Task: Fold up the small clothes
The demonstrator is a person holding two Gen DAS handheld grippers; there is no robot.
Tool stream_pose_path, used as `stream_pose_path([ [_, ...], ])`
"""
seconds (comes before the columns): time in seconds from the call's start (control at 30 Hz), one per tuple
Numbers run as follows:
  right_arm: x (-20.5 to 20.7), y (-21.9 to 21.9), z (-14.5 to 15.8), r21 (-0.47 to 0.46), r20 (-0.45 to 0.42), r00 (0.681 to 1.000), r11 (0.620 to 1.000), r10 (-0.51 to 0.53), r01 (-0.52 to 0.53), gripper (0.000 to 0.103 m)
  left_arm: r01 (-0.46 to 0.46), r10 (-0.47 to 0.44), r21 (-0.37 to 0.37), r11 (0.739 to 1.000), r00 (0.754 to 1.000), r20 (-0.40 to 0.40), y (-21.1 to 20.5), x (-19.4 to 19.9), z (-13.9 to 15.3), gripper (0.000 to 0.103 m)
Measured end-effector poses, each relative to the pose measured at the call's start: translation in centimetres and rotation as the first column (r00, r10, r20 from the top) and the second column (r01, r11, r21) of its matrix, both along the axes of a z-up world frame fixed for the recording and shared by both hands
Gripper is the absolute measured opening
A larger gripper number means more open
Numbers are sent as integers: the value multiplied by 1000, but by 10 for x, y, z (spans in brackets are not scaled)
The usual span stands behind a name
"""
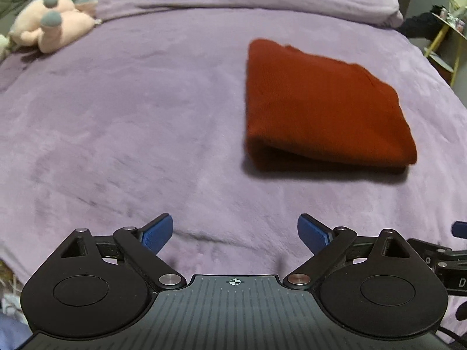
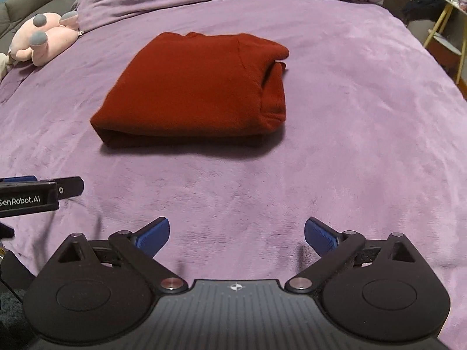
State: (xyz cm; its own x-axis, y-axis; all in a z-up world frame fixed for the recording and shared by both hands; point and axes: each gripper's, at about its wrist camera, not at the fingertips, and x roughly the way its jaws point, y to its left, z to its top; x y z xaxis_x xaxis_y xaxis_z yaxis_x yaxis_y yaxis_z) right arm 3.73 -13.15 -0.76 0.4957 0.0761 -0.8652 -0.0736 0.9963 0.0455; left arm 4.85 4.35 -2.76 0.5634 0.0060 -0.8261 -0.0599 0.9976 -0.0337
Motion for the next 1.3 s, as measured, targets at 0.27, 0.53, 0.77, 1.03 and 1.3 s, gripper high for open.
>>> stream_pose_path([
  [0.27,8,9,27,55,8,998,997,-61,60,99,8,-8,20,1000,1000,14,2,13,22,102],
  [0.53,18,28,30,-123,-30,997,990,-73,69,99,25,-26,93,995,1000,11,-11,17,28,102],
  [0.77,21,32,35,-128,-35,996,989,-83,78,99,33,-33,105,994,999,-3,-12,18,28,102],
  [1.03,22,30,38,-123,-35,994,987,-104,99,99,45,-45,99,994,999,-10,-12,19,30,102],
  [1.3,23,29,40,-120,-38,993,987,-111,105,99,61,-59,103,993,998,-21,-15,18,29,102],
])
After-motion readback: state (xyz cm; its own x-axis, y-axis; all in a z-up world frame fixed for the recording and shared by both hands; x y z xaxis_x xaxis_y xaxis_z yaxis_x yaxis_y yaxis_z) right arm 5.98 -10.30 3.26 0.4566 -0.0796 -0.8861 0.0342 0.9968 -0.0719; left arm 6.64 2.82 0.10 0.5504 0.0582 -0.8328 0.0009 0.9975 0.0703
